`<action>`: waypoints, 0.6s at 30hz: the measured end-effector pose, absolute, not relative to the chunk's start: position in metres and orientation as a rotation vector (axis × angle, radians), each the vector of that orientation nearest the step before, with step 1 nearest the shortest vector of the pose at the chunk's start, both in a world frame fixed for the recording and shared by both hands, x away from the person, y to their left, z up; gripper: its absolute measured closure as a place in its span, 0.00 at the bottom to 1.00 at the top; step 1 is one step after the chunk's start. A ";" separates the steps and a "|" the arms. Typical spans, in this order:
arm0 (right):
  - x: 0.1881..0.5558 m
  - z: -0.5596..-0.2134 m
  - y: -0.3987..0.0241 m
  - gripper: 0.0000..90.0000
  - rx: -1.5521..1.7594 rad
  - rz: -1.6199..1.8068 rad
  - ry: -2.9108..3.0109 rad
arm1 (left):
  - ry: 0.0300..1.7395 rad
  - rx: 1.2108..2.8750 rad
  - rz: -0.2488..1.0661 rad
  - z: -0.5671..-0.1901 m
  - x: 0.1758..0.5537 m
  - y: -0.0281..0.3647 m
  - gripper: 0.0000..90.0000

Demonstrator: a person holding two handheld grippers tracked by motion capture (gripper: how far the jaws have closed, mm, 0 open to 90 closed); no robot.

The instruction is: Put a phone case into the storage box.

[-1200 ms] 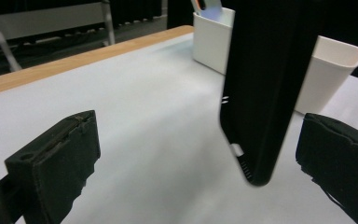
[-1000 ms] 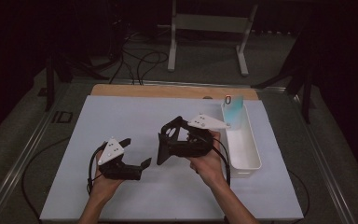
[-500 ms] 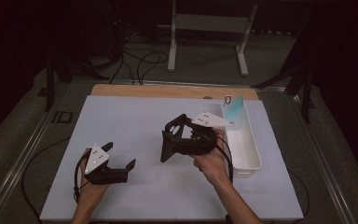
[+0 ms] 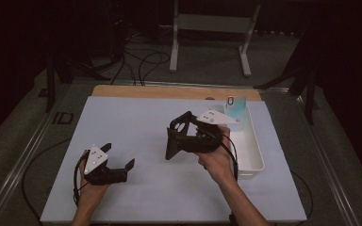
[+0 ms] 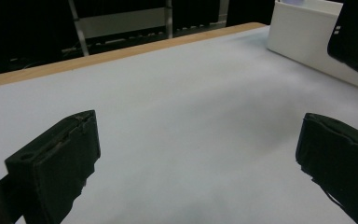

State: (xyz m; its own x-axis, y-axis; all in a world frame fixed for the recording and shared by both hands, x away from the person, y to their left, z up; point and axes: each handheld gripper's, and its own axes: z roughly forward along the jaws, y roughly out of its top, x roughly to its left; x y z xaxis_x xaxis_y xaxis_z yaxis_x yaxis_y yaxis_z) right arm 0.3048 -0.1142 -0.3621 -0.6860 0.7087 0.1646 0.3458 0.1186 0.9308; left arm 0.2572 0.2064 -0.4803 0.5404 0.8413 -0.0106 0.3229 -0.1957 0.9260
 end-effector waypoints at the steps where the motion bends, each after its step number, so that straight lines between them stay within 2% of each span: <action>1: 0.305 -0.361 -0.115 0.16 1.033 1.590 2.079 | 0.973 1.765 0.641 -0.480 0.257 0.206 0.00; 18: 0.316 -0.354 -0.128 0.16 1.051 1.545 2.038 | 0.971 1.764 0.639 -0.480 0.258 0.207 0.00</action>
